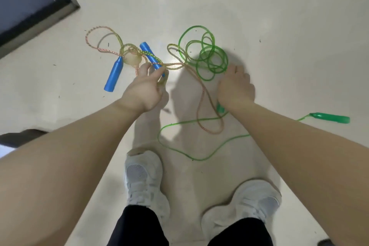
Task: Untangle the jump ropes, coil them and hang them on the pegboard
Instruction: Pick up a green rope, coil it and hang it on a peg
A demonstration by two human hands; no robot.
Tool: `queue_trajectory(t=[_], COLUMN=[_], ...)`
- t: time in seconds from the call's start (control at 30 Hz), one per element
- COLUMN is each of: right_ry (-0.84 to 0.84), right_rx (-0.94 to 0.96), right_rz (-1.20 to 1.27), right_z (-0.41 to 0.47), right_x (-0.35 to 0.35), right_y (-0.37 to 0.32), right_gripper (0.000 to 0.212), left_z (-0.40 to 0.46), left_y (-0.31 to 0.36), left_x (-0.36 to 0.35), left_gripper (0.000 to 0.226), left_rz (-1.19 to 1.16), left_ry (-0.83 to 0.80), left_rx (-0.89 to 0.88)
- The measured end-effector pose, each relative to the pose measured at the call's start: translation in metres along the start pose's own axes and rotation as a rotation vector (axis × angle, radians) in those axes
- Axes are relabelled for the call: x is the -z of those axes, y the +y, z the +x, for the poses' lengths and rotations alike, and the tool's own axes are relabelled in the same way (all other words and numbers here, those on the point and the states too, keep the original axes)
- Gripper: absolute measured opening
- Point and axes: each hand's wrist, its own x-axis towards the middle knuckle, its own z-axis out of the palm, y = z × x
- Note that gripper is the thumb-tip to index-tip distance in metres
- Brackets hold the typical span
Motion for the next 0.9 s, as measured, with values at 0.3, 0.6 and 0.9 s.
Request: queue_trajectory(t=[0.3,0.6,0.9], right_ry=[-0.025,-0.295,-0.428], right_rx=[-0.060,0.034,0.229], right_rz=[0.312,0.826,1.116], right_z=[0.025,-0.101,-0.239], right_x=[-0.030,0.128,0.356], right_y=[0.021,0.020,0.005], right_gripper=[0.017,0.017,0.031], left_z=[0.028,-0.087,-0.223], left_y=[-0.011,0.106,0.242], left_x=[-0.018,0.056,0.235], left_gripper=[0.041,0.045,0.029], left_rz=[0.081,-0.321,-0.717], left_ry=[0.080,-0.171,-0.382], left_rx=[-0.025,-0.096,-0.301])
